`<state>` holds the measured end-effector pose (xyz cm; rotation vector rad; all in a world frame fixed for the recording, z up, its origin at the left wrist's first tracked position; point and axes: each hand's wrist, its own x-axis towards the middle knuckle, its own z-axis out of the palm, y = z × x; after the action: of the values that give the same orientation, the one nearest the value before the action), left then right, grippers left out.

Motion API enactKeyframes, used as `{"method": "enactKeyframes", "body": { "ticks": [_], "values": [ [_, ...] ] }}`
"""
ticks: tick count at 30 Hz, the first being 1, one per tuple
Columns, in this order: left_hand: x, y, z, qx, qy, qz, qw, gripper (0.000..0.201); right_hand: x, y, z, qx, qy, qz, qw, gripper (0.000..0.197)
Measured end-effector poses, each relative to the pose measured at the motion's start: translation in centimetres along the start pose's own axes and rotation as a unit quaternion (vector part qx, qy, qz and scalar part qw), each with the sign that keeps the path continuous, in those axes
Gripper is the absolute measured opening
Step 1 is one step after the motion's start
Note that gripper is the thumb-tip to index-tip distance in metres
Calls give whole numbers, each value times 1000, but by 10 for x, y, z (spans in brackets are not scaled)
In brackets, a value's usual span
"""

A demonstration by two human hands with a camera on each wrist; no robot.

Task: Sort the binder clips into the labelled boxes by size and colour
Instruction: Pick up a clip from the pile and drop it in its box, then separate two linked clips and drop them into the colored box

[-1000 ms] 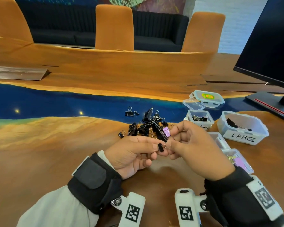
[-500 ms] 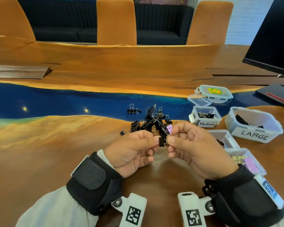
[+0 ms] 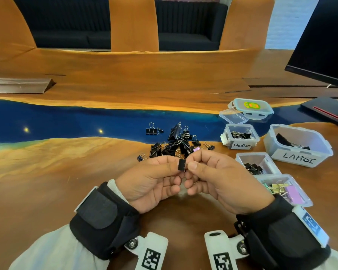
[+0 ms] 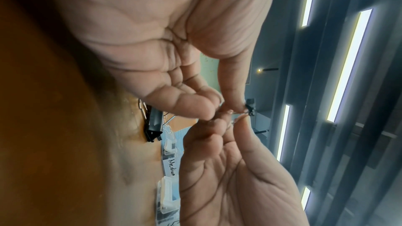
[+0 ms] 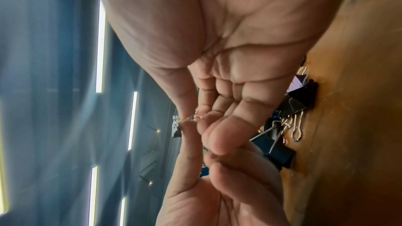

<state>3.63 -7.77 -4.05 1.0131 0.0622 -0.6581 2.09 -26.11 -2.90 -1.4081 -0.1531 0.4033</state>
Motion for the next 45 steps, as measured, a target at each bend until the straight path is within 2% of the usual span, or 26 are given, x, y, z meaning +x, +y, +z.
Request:
{"method": "enactKeyframes", "body": {
  "ticks": [4, 10, 19, 23, 27, 29, 32, 35, 38, 40, 43, 45],
  "values": [
    [0, 3, -2, -32, -13, 1, 999, 27, 0, -1, -3, -17, 36, 2, 999, 14],
    [-3, 1, 1, 6, -1, 21, 1000, 6, 1, 1, -1, -68, 61, 0, 996, 13],
    [-4, 1, 2, 36, 30, 28, 999, 15, -8, -8, 7, -241, 124, -42, 962, 11],
    [-4, 2, 2, 24, 33, 24, 999, 10, -21, -32, -1, -317, 124, -79, 937, 2],
    [-5, 1, 2, 14, 37, 17, 999, 11, -47, -71, -23, -379, 67, -80, 920, 15],
    [-6, 2, 2, 5, 36, 13, 999, 12, -60, -87, -38, -456, 36, -44, 888, 20],
    [-7, 2, 3, -7, 38, 9, 999, 12, -63, -99, -61, -593, 47, 0, 804, 20],
    [-8, 2, 5, -12, 41, 11, 999, 10, -50, -100, -80, -684, 52, 61, 725, 24],
    [-9, 2, 7, -35, 53, 15, 998, 23, -32, -90, -94, -749, 54, 130, 648, 45],
    [-9, 3, 7, -46, 58, 20, 997, 27, -23, -84, -96, -763, 41, 153, 627, 66],
    [-10, 4, 6, -45, 55, 24, 997, 21, -13, -83, -81, -759, 10, 187, 623, 69],
    [-10, 4, 4, -41, 51, 24, 998, 15, -9, -84, -70, -751, -7, 193, 631, 73]
  ]
}}
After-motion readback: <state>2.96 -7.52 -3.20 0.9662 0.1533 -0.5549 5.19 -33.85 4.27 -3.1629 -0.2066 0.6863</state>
